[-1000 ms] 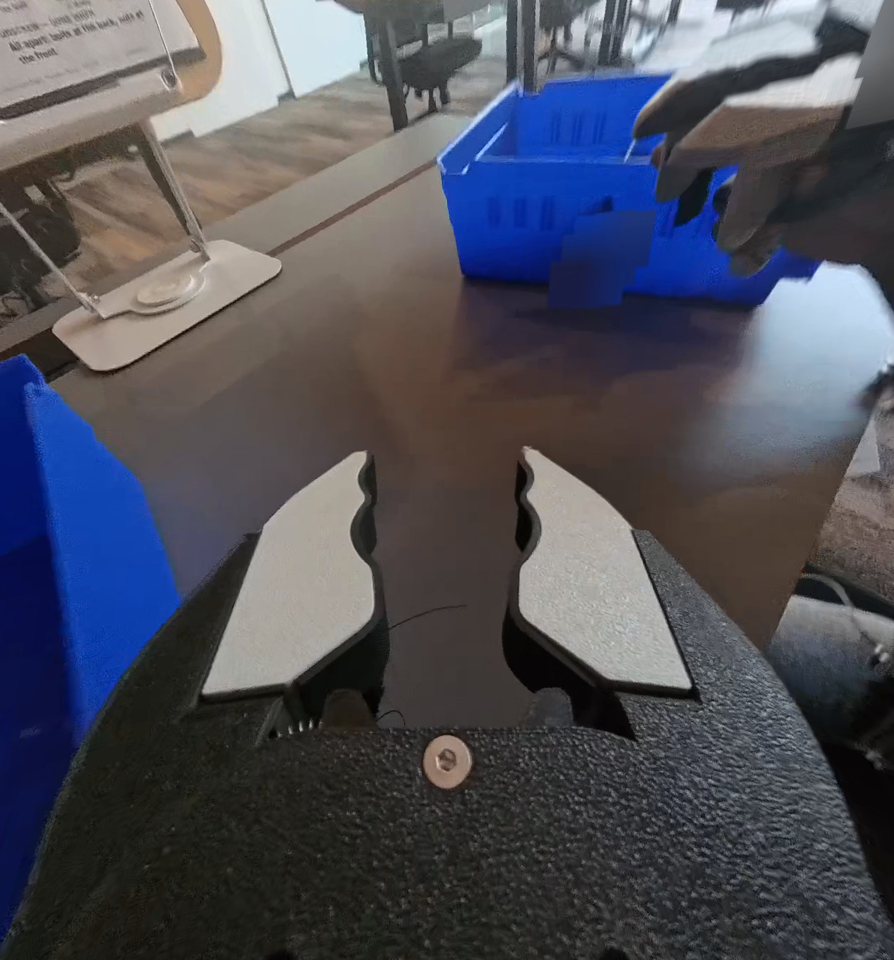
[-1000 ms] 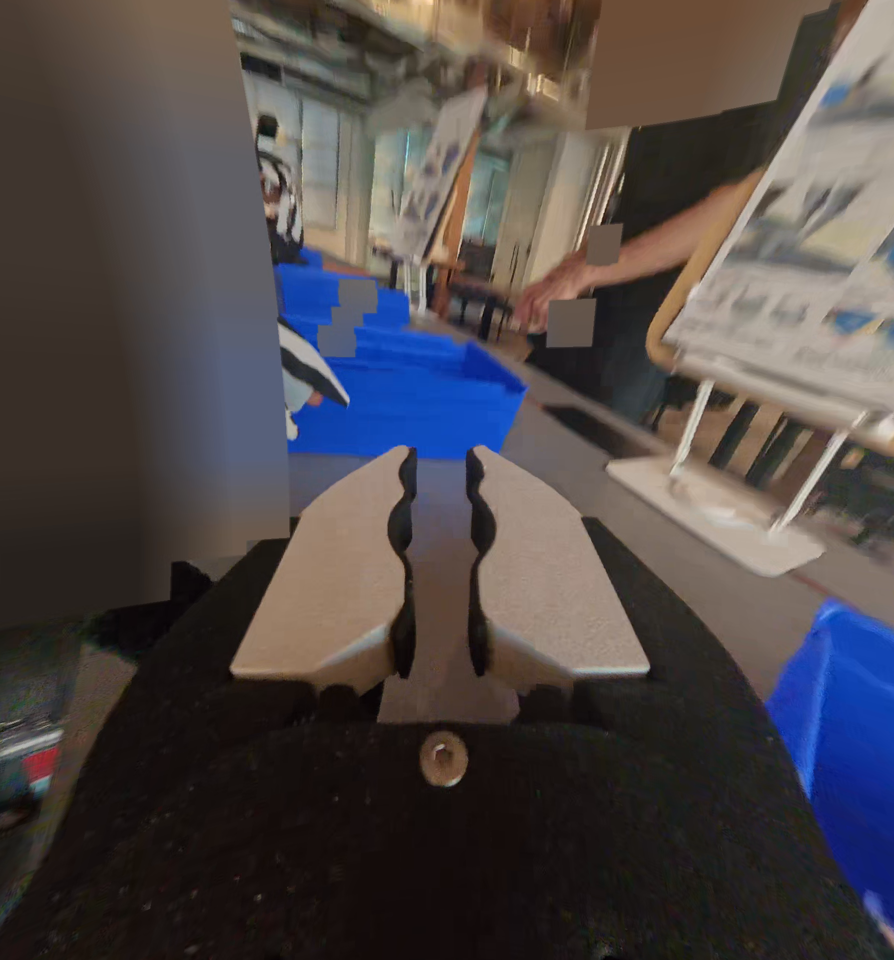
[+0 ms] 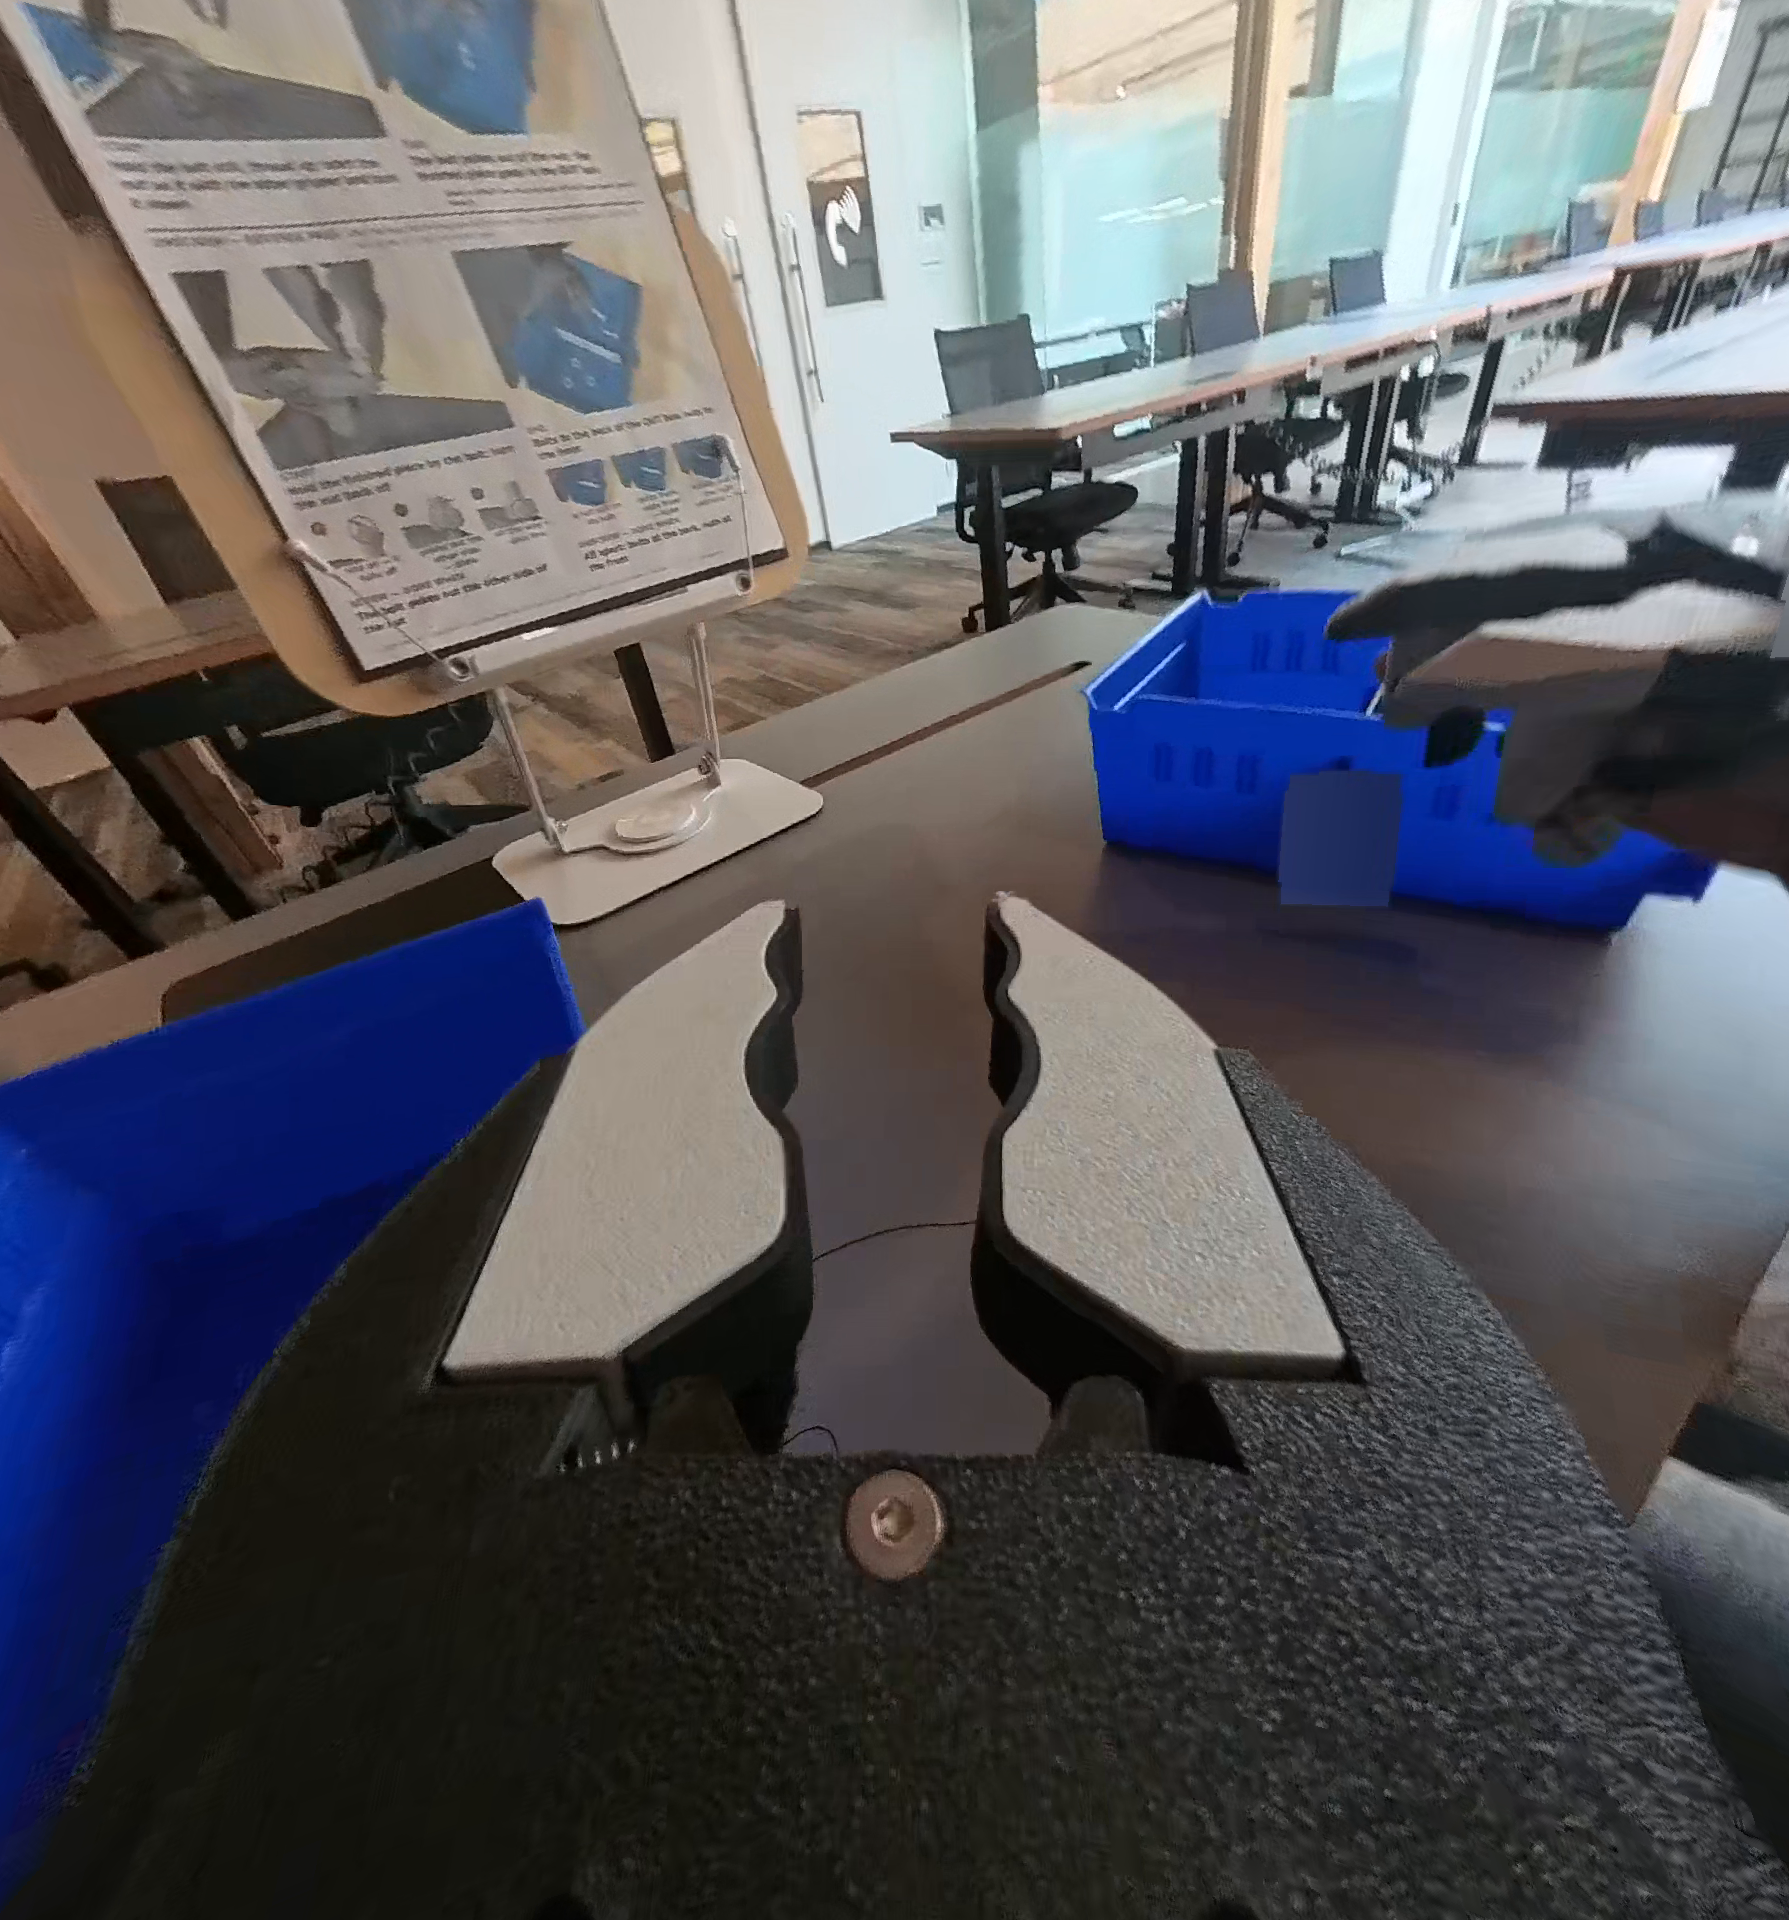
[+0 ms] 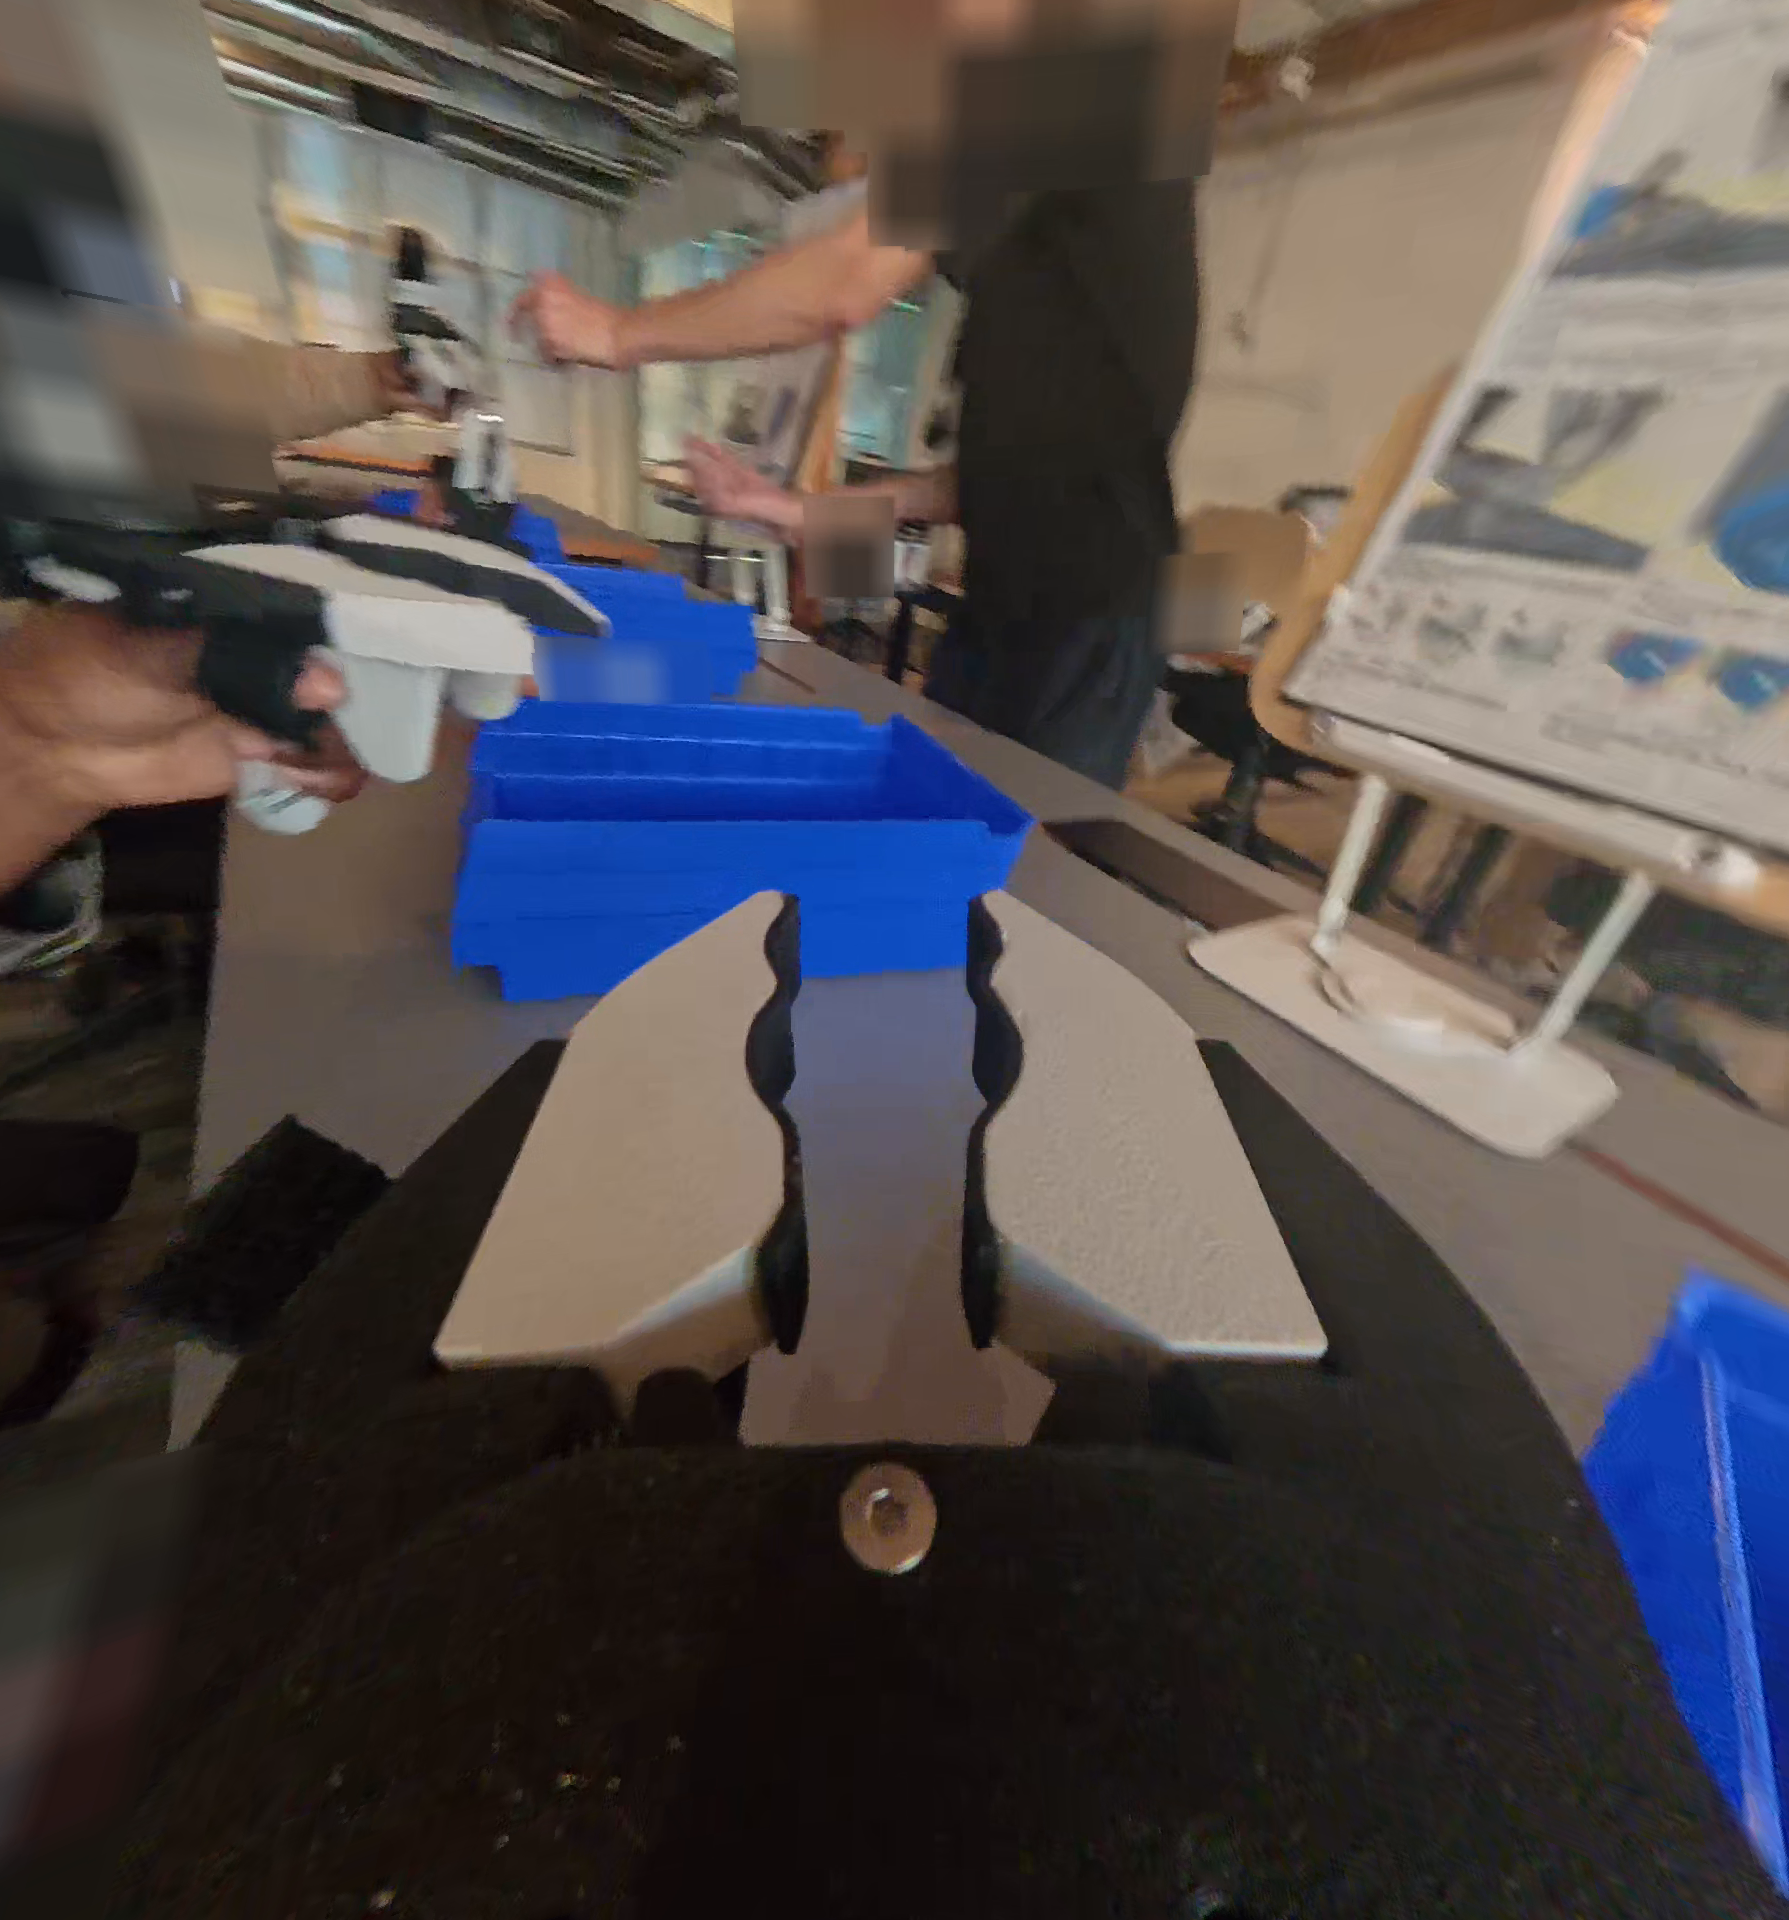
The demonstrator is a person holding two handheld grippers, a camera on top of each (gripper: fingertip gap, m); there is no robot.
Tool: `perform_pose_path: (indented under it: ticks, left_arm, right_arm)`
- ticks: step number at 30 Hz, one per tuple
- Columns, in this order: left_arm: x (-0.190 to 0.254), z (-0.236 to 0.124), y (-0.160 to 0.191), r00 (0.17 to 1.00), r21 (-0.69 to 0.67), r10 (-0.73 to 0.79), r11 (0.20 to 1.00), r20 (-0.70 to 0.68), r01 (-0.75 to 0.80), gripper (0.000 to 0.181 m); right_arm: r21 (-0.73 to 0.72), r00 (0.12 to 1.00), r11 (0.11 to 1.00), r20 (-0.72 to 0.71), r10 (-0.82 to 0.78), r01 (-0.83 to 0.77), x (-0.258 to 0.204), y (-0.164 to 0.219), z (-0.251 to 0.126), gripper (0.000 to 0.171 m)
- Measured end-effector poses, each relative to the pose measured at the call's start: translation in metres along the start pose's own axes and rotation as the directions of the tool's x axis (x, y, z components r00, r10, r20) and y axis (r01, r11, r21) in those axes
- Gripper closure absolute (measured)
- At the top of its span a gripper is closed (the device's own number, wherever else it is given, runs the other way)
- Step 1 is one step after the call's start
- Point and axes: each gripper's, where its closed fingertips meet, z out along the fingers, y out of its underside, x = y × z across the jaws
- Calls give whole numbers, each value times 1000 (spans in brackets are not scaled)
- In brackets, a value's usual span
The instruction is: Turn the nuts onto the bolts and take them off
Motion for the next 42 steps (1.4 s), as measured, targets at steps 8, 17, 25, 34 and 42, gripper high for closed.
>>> perform_pose_path:
  ticks: [8,17,25,34,42]
  left_arm:
    - [13,40,46,984,-87,-166,981,64,171,139]
    - [-1,80,85,953,-81,-211,969,216,232,140]
    - [6,86,107,967,-179,-180,961,180,212,119]
    - [-1,87,115,957,-184,-199,953,211,239,123]
    - [-3,91,128,945,-207,-201,944,257,257,128]
  right_arm:
    - [-115,896,968,-417,155,-221,38,55,-21,116]
    - [-225,782,913,-607,141,-339,53,113,-31,90]
    - [-263,777,904,-620,109,-337,55,125,-25,93]
    - [-284,782,910,-620,65,-301,57,123,-19,101]
    - [-356,752,877,-659,10,-324,61,144,-23,100]
